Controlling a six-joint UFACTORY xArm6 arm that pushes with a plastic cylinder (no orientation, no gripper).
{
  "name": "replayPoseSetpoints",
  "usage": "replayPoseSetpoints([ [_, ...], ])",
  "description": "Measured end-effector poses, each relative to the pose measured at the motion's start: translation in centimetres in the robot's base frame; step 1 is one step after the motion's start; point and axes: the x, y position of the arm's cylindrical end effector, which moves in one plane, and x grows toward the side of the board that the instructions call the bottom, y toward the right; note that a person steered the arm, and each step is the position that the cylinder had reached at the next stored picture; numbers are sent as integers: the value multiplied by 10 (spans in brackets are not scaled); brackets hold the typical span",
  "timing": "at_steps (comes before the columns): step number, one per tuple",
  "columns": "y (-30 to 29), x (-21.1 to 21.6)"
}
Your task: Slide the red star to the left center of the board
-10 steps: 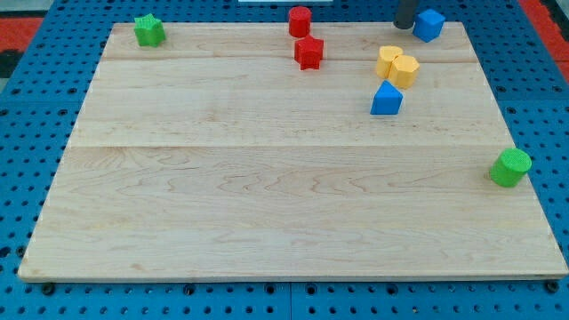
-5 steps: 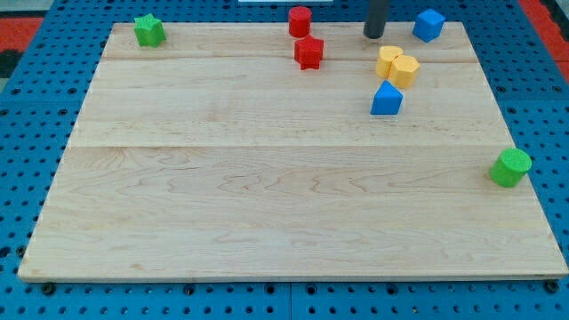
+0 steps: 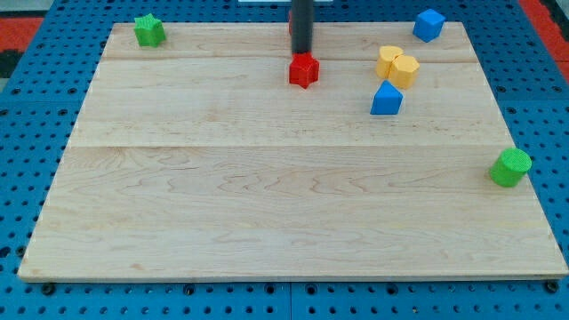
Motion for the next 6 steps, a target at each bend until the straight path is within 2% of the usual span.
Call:
replayPoseSetpoints([
  [1,28,6],
  [2,4,33],
  [4,-138,50],
  [5,-178,52],
  [6,-133,52],
])
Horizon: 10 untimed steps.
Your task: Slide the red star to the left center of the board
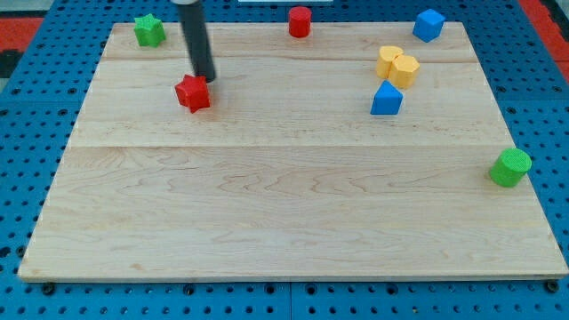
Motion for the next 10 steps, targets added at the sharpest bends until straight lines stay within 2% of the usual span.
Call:
replayPoseSetpoints([
  [1,58,7],
  [2,44,24],
  [4,-94,24],
  [5,-105,37],
  [7,-47,50],
  [8,-76,50],
  [10,-90,51],
])
